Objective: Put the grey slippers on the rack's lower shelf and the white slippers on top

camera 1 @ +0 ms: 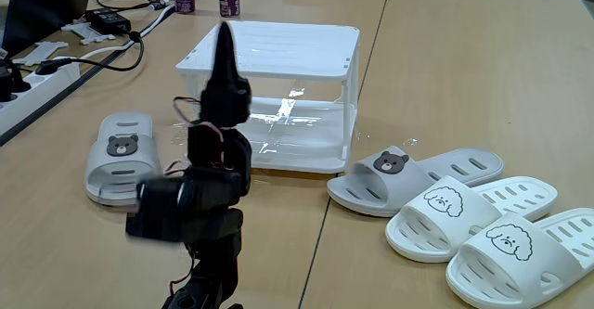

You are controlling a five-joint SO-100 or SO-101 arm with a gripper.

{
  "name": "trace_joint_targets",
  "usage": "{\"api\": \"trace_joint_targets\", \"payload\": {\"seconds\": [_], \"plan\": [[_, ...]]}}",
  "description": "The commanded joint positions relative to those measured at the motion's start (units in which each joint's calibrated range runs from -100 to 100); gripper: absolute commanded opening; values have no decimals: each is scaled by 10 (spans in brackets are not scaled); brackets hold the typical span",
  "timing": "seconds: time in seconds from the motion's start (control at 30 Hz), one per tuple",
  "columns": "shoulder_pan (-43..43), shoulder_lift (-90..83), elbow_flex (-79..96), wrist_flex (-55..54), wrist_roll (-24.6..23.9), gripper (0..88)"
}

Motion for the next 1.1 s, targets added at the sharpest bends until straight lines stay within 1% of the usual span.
{"api": "trace_joint_targets", "payload": {"seconds": [0.0, 0.07, 0.13, 0.23, 0.37, 0.5, 0.57, 0.6, 0.67, 0.73, 0.8, 0.9, 0.93, 1.07], "plan": [[-3, 221, 1, -2, 4, 6], [-30, 338, 2, 22, 4, 6], [-76, 468, 5, 28, 4, 6], [-191, 588, -4, 29, 4, 6], [-357, 655, -60, 29, 4, 7], [-445, 676, -148, 30, 4, 8], [-456, 696, -210, 51, 4, 29], [-457, 703, -241, 61, 4, 69], [-456, 704, -303, 108, 4, 178], [-453, 700, -349, 168, 4, 232], [-453, 683, -384, 243, 4, 237], [-442, 636, -438, 401, 4, 242], [-434, 629, -457, 437, 4, 242], [-392, 630, -517, 502, 4, 243]]}}
